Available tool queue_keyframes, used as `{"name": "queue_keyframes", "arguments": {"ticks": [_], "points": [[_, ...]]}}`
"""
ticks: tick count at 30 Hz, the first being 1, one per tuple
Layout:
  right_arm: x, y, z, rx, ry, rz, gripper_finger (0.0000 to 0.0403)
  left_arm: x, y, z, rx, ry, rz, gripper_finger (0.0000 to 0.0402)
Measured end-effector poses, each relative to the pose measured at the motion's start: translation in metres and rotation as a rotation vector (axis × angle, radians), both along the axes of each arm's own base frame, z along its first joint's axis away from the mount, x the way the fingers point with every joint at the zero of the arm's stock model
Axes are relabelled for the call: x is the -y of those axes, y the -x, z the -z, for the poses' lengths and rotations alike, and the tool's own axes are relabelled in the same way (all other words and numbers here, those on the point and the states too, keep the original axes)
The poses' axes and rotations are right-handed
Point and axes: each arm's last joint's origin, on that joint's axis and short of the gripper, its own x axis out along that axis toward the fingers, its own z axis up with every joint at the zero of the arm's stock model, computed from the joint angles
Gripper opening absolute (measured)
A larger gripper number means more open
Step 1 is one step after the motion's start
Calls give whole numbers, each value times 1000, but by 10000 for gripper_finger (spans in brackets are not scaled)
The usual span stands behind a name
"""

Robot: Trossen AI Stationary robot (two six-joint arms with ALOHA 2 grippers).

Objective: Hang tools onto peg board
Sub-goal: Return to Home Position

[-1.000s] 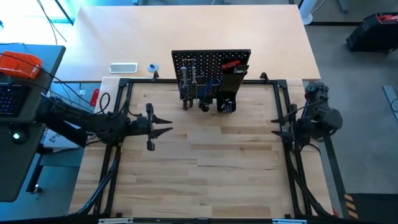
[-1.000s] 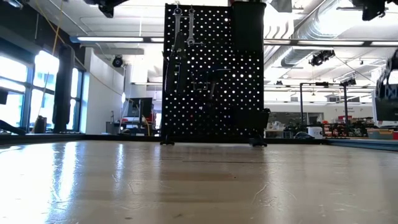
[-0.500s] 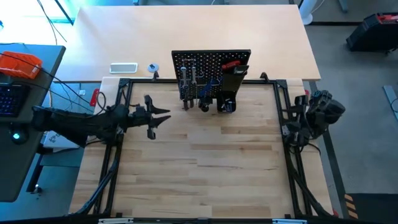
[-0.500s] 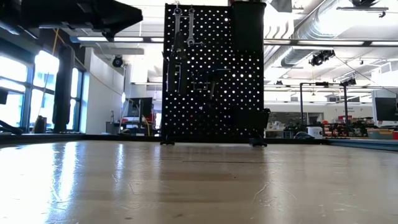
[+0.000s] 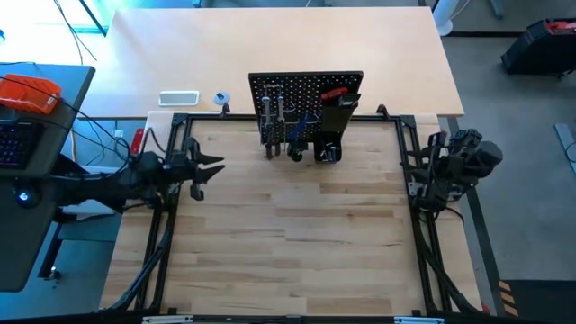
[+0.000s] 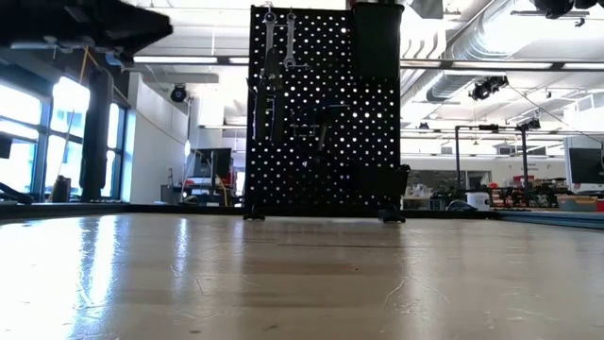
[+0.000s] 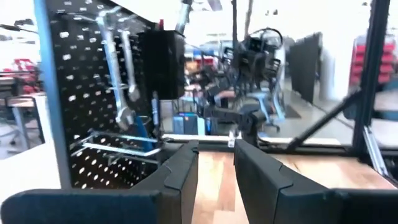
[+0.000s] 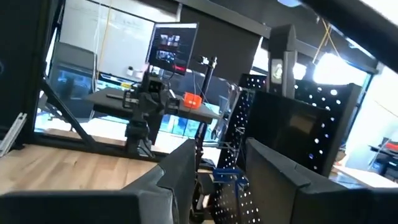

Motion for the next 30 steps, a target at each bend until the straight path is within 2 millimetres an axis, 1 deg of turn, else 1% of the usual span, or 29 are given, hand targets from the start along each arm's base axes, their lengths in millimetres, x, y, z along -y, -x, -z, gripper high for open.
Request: {"name": "queue_keyframes", "arguments": {"ticks": [5, 9, 15, 18, 22, 25, 28, 30], "points": [[0, 0, 0, 9, -33, -16, 133, 0, 12, 22, 71, 36, -25, 94], [-4, -1, 3, 19, -40, -109, 133, 1, 15, 37, 112, 58, -19, 94], [-11, -5, 12, 14, -57, -177, 133, 0, 16, 48, 135, 50, -38, 94], [-17, -10, 24, 20, -46, -174, 133, 0, 16, 50, 114, 24, -81, 94], [-27, -20, 49, 29, -33, -114, 133, 1, 16, 51, 99, -8, -99, 89], [-31, -28, 69, 69, -36, -84, 133, 2, 15, 52, 88, -14, -90, 83], [-31, -34, 86, 160, -35, -70, 133, 3, 15, 52, 81, -17, -80, 77], [-29, -37, 88, 169, -31, -48, 132, 3, 15, 52, 80, -23, -77, 74]]}}
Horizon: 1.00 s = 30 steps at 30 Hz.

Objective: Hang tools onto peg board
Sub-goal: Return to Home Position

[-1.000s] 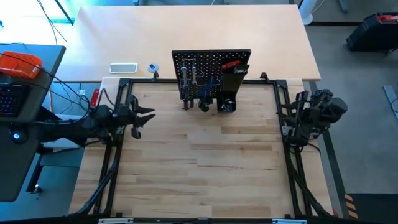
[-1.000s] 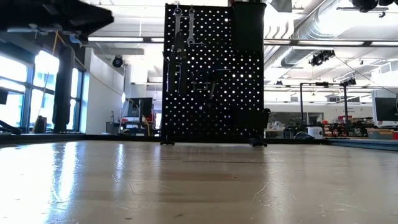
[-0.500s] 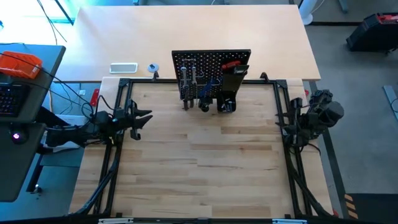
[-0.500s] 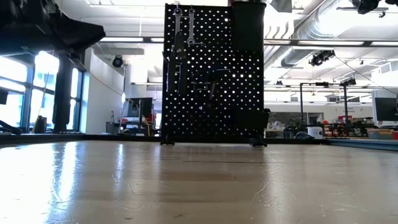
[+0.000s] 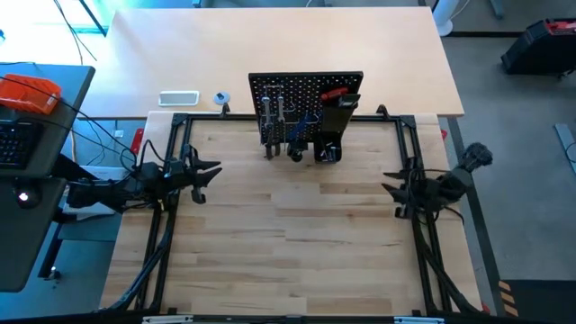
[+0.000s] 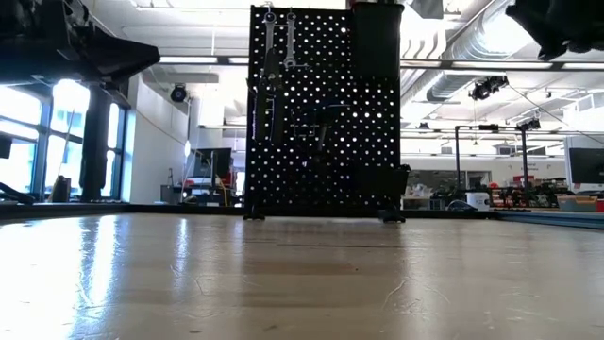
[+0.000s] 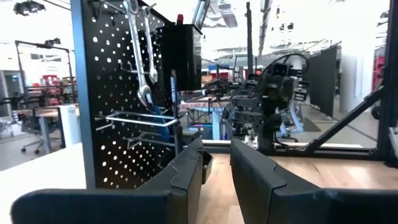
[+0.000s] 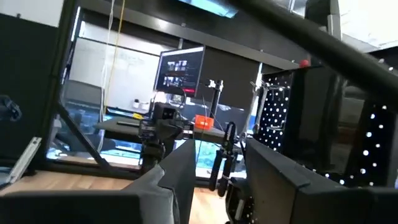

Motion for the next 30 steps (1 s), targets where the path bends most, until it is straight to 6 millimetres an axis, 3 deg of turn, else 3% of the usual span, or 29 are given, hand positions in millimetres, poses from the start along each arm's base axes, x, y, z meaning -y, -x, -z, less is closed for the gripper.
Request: {"name": "queue_keyframes", "arguments": {"ticks": [13, 23, 27, 30], "points": [[28, -19, 18, -93, -41, 119, 73, 1, -2, 6, -62, 21, 36, 73], [58, -22, 35, -211, -202, 102, 66, 1, -2, 11, -122, -9, 29, 73], [67, -19, 39, -241, -251, 136, 66, -5, -1, 16, -162, 43, -136, 71], [72, -18, 43, -266, -296, 181, 66, -6, -1, 16, -161, 37, -161, 67]]}}
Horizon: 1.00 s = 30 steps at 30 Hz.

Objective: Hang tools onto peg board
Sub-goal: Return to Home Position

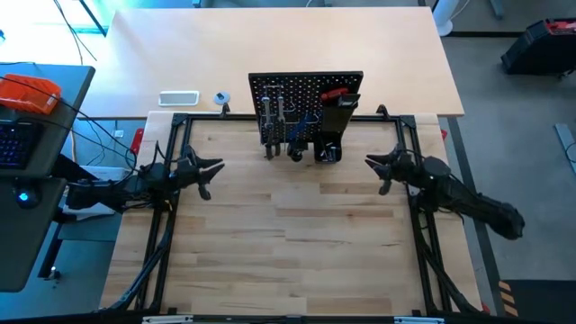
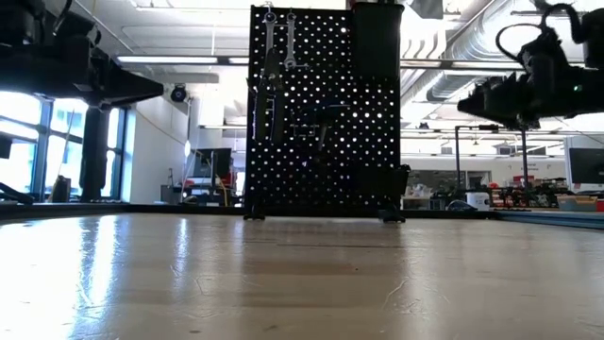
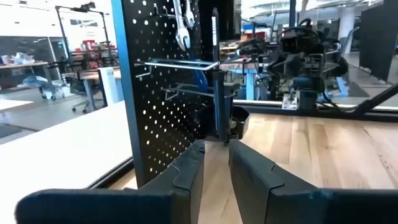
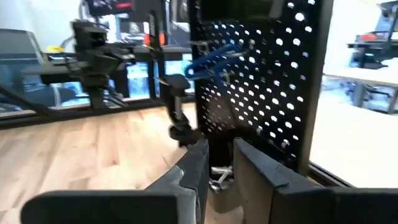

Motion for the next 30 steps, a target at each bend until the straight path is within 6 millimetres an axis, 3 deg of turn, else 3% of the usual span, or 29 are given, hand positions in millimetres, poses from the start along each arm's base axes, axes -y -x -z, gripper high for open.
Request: {"name": "queue_keyframes", "arguments": {"ticks": [10, 18, 25, 30], "points": [[12, -1, 7, -67, -64, 182, 66, -1, -3, 4, -47, 11, -44, 60], [16, -8, 21, -196, -155, 189, 66, -4, -6, 9, -83, 62, -135, 60], [17, -9, 25, -158, -319, 210, 66, -4, -6, 10, -122, 15, -126, 60], [17, -9, 25, -158, -315, 209, 66, -4, -7, 10, -122, 15, -125, 60]]}}
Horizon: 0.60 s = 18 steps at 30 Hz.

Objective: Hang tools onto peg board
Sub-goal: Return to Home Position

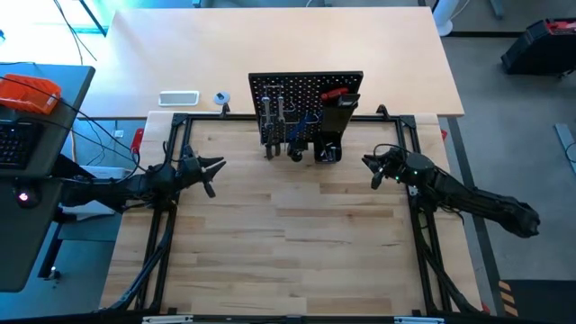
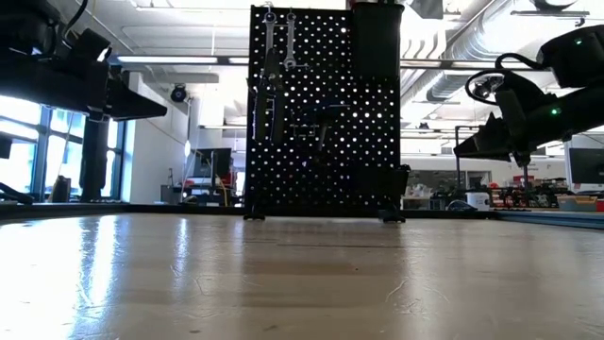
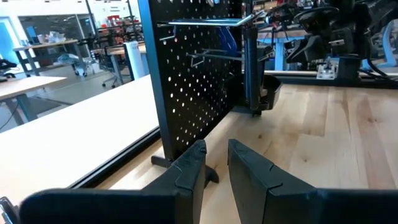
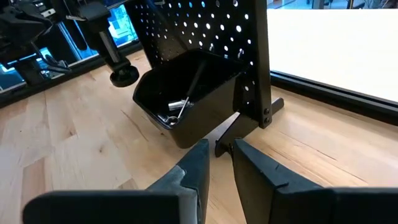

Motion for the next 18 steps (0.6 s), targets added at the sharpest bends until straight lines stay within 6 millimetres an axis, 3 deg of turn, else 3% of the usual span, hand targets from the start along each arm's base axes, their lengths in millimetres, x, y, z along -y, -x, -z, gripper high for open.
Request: {"name": "queue_keyframes", "arguments": {"ticks": [18], "points": [[0, 0, 0, -3, 4, -2, 66, 0, 0, 0, -1, -1, 1, 60]]}}
